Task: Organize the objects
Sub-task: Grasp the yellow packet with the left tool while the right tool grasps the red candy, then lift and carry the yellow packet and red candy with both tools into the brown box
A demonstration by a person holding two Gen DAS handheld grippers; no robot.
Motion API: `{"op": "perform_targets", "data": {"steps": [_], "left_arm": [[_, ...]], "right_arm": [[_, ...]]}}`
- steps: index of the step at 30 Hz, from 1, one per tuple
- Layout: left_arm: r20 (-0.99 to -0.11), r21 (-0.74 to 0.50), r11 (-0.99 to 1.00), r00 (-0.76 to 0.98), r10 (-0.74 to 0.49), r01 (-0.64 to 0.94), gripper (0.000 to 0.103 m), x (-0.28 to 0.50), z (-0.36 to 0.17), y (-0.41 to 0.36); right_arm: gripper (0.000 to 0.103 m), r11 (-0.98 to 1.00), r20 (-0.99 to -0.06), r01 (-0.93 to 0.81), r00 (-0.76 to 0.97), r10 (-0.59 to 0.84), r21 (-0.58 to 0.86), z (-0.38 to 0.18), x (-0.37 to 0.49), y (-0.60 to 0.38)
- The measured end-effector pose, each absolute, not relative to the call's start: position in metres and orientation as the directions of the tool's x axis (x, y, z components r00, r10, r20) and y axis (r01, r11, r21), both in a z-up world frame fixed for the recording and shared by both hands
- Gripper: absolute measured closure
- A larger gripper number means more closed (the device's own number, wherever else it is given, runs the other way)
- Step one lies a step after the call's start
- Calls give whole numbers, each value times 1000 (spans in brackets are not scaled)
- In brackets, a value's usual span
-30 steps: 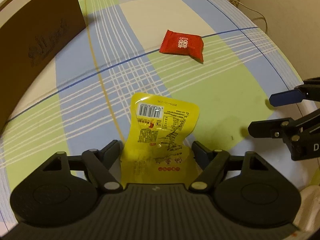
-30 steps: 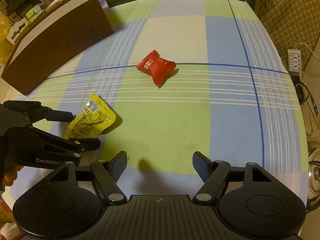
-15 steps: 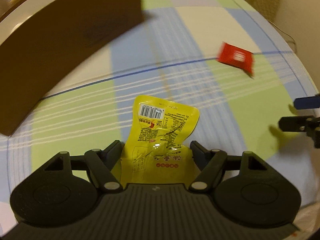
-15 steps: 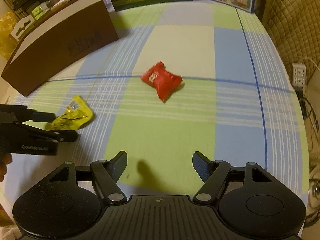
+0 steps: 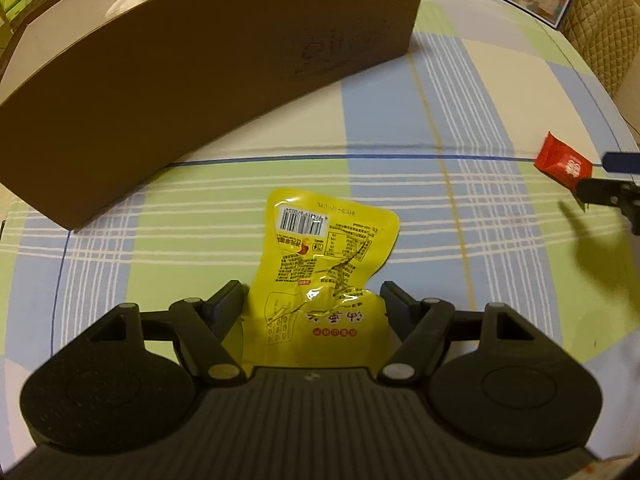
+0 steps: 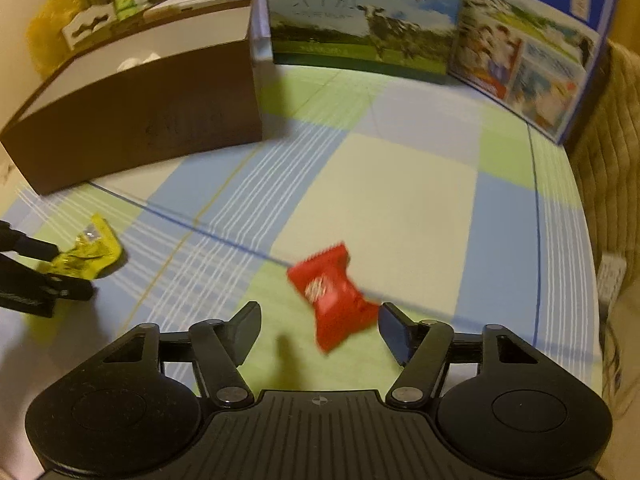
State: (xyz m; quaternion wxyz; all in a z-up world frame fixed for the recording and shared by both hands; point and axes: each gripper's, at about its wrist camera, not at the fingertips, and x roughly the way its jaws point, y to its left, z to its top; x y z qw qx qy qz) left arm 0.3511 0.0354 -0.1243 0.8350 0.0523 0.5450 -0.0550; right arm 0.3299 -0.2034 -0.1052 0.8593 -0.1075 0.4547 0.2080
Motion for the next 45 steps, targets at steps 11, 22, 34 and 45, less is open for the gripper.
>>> {"op": "perform_targets", "data": {"steps": [11,22,34,45], "left_arm": [[-915,27,989,402,-34,143,30,351,-125,36],[-917,27,991,397,-27,128,31,338,-122,40],[-933,25,989,359,-28,143,31,302,-117,39],[-927,25,990,373,-29,137,34,302,-116,36]], "right_arm": [[74,841,-860,-541,437,263,-18,-130,348,-197],[76,836,-861,-540,377,342,96,-125,307,-168],[76,761,-870,-641,314,380,101,-124,260,-124],[76,748,-871,-657,311,381,92,-126,254,-119]]}}
